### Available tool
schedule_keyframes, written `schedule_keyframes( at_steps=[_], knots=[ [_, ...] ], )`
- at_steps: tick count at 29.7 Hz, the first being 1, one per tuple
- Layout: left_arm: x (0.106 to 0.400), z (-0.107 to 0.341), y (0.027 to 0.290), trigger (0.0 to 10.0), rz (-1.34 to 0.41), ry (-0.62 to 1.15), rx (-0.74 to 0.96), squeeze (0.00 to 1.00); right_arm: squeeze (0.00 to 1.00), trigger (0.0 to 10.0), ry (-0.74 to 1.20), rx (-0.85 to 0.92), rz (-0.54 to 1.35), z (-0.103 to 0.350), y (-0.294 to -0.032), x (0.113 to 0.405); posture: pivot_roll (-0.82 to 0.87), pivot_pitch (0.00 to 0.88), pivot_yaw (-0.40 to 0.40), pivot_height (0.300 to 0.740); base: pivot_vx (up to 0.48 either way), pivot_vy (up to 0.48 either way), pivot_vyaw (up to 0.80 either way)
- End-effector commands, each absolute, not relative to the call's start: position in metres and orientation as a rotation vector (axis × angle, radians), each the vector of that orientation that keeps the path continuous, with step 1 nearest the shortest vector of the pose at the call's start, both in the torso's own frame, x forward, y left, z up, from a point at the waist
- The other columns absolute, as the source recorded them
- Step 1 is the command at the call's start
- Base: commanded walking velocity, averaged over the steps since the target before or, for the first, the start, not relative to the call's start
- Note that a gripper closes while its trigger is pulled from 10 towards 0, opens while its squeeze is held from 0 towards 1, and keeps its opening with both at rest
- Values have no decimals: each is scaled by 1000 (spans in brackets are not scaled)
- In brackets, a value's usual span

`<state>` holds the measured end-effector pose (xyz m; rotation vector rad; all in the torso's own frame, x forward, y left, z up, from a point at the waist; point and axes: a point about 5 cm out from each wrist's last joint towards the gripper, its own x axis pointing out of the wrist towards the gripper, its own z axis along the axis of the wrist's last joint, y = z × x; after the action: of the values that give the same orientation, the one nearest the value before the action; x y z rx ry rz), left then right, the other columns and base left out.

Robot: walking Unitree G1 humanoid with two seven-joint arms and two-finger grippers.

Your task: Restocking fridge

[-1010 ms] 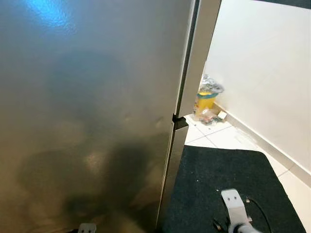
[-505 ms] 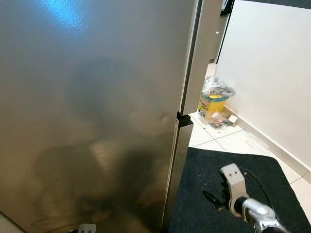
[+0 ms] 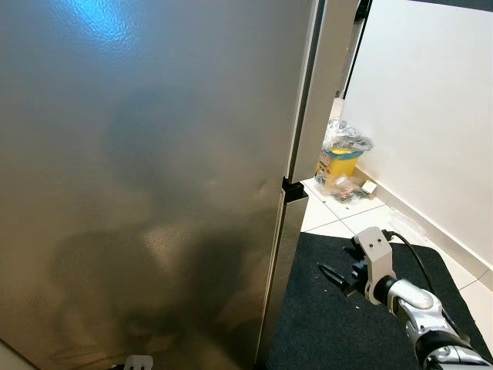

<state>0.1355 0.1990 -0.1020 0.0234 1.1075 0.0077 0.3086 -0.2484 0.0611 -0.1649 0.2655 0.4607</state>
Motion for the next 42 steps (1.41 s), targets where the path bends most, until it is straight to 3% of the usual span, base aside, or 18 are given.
schedule_keyframes(
  at_steps=[1,10,23,27,35,42],
  knots=[
    [133,-103,200,10000,0,1117,38,0,0,10000,203,-142,492,70,-242,314,-36,0,4,740,0,0,0],
    [134,-103,200,10000,-1,1116,41,0,0,10000,104,-115,630,85,-210,326,-30,0,3,740,0,0,0],
    [135,-102,199,10000,-5,1112,42,0,0,10000,0,-175,591,105,-182,344,-29,0,5,740,0,0,0],
    [135,-102,199,10000,-5,1112,42,0,0,10000,-20,-153,665,106,-165,344,-27,0,3,740,0,0,0],
    [135,-102,199,10000,-7,1113,41,0,0,10000,-42,-139,724,107,-149,343,-26,0,4,740,0,0,0],
    [134,-102,199,10000,-8,1115,43,0,0,10000,-56,-198,641,114,-146,350,-26,0,3,740,0,0,0]
  ],
)
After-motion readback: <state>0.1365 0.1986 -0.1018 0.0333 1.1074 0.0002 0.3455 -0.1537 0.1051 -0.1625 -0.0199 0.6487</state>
